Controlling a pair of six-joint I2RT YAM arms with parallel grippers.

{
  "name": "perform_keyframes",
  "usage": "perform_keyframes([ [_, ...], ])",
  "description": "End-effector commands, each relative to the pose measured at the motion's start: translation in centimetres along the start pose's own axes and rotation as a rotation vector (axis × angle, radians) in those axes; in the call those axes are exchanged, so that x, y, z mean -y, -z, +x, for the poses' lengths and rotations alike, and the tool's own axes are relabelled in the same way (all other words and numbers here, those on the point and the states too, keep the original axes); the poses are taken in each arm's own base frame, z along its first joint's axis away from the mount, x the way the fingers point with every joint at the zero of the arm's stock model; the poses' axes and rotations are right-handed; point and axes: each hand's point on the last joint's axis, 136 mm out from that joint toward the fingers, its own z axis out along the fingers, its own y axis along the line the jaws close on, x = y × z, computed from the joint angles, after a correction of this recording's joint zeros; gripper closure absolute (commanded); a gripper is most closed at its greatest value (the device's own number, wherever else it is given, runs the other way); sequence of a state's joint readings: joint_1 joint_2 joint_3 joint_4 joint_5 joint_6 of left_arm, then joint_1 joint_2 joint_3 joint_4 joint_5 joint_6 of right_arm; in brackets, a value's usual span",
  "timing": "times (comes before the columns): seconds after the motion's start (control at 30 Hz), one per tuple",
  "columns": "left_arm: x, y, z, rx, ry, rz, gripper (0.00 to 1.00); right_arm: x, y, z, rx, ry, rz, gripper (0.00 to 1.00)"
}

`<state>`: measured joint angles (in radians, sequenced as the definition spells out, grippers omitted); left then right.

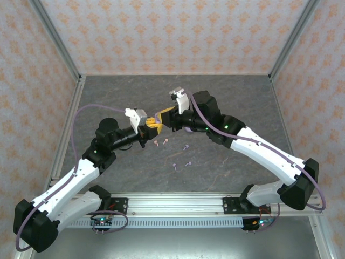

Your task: Insert the wireless bluetooth earbuds into the charging case

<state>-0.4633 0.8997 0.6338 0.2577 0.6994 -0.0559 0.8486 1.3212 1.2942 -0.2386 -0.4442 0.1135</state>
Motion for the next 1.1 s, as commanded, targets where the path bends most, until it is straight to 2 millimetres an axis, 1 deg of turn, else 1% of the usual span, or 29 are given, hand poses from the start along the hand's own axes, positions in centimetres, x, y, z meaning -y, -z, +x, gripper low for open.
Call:
perform_keyframes([
  [0.0, 0.7, 0.2, -1.5, 0.052, -0.027, 0.025, 0.89, -0.2, 0.2, -0.5, 0.008, 0.026, 0.01, 0.83],
  [0.17, 0.6, 0.1, -1.3, 0.046, -0.026, 0.022, 0.89, 0.0, 0.9, -1.5, 0.055, 0.044, 0.035, 0.83],
  [0.27, 0.7, 0.1, -1.4, 0.048, -0.023, 0.024, 0.9, 0.0, 0.9, -1.7, 0.064, 0.048, 0.038, 0.83],
  [0.6, 0.7, 0.3, -1.5, 0.054, -0.026, 0.021, 0.9, 0.0, -0.3, -0.1, -0.001, 0.027, 0.01, 0.83],
  [1.07, 0.6, 0.3, -1.4, 0.053, -0.024, 0.018, 0.89, -0.3, -0.7, 0.8, -0.045, 0.019, -0.023, 0.83],
])
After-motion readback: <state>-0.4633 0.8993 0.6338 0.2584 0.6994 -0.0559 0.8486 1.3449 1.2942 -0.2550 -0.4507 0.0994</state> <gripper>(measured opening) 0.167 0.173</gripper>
